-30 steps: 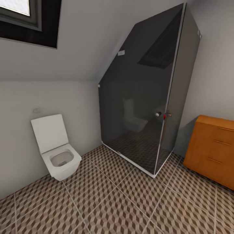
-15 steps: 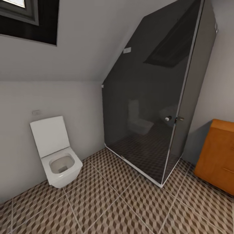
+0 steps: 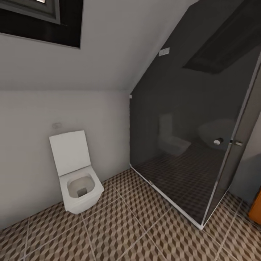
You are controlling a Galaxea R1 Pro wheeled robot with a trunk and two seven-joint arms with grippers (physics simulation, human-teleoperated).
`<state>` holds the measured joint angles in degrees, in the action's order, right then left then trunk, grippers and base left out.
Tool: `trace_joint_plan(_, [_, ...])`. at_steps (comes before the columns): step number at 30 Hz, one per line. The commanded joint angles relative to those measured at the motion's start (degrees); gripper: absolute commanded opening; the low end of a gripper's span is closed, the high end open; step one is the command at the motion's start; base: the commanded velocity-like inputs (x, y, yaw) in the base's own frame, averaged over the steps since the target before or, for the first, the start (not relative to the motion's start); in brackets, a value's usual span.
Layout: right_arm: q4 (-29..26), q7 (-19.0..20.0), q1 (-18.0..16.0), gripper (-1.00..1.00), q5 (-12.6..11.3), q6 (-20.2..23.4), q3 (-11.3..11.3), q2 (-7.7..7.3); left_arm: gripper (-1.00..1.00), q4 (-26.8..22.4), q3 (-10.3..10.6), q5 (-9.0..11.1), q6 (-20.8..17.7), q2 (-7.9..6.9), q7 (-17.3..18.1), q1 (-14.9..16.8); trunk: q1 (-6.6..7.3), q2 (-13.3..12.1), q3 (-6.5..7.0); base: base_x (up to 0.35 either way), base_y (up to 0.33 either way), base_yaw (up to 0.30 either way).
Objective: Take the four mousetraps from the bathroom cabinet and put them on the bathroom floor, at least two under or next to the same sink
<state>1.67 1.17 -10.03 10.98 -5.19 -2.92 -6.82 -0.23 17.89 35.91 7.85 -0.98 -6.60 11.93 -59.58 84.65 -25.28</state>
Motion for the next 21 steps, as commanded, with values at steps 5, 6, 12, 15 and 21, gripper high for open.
trace_joint_plan(5, [0.18,0.15,-0.08,-1.00,0.26,-0.35,-0.33,-0.03,-1.00,-0.04,0.48,0.13,0.06,0.02,-0.48,0.02,-0.03,0.03,-0.06,0.323,0.000,0.269])
trace_joint_plan(6, [0.18,0.15,-0.08,-1.00,0.26,-0.35,-0.33,-0.03,-1.00,-0.04,0.48,0.13,0.06,0.02,-0.48,0.02,-0.03,0.03,-0.06,0.323,0.000,0.269])
trace_joint_plan(12, [0.18,0.15,-0.08,-1.00,0.27,-0.35,-0.33,-0.03,-1.00,-0.04,0.48,0.13,0.13,0.01,-0.52,0.02,-0.03,0.03,-0.06,0.312,0.000,0.269])
trace_joint_plan(15, [0.18,0.15,-0.08,-1.00,0.26,-0.35,-0.33,-0.03,-1.00,-0.04,0.48,0.13,0.14,0.03,-0.52,0.02,-0.03,0.03,-0.06,0.255,0.000,0.269])
trace_joint_plan(21, [0.18,0.15,-0.08,-1.00,0.25,-0.35,-0.33,-0.03,-1.00,-0.04,0.48,0.17,0.14,0.04,-0.52,0.02,-0.03,0.03,-0.06,0.147,0.000,0.269])
